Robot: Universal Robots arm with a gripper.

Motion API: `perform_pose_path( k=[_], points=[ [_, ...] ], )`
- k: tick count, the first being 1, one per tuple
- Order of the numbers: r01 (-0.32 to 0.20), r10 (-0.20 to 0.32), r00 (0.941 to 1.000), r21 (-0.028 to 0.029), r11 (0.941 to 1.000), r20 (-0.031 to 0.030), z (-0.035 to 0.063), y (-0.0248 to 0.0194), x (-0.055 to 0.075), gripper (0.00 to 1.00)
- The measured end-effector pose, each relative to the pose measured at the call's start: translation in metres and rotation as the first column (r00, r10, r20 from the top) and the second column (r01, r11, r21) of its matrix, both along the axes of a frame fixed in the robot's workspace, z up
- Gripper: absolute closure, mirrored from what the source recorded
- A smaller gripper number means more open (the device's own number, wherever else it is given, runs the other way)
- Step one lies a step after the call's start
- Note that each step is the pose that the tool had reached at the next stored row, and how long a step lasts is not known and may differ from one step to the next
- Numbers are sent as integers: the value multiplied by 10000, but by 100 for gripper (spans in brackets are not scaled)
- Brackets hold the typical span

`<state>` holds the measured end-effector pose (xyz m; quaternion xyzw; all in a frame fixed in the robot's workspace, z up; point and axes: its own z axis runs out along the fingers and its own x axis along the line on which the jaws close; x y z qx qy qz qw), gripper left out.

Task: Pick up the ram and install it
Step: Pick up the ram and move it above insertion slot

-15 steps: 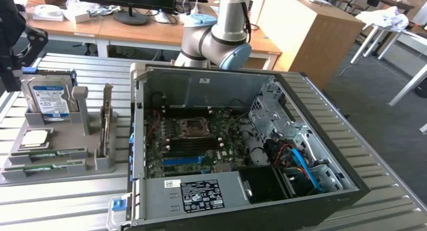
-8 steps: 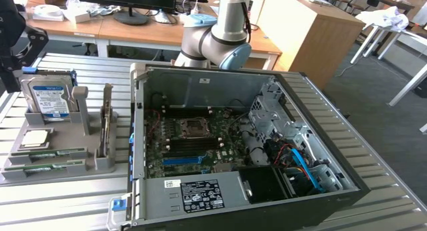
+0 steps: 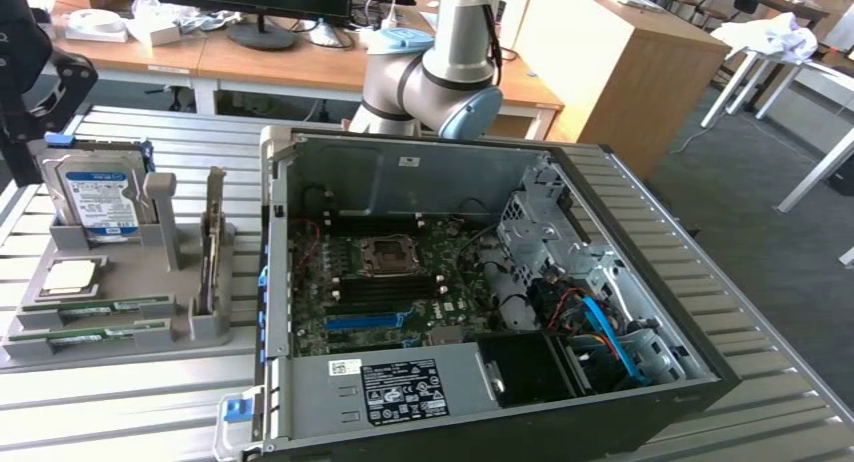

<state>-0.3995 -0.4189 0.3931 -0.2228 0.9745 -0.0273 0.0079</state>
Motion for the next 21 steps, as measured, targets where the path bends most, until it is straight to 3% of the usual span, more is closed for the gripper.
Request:
perform_pose_path(
  k=[5,10,16,21],
  points=[
    [-727,727,9974,-74,9973,-3,0,0,0,90],
    [-1459,1459,9893,-143,9892,-9,-1,0,0,90],
    [-2301,2301,9732,-224,9729,-25,0,0,0,90],
    [-2998,2998,9540,-292,9536,-44,0,0,0,90]
  ],
)
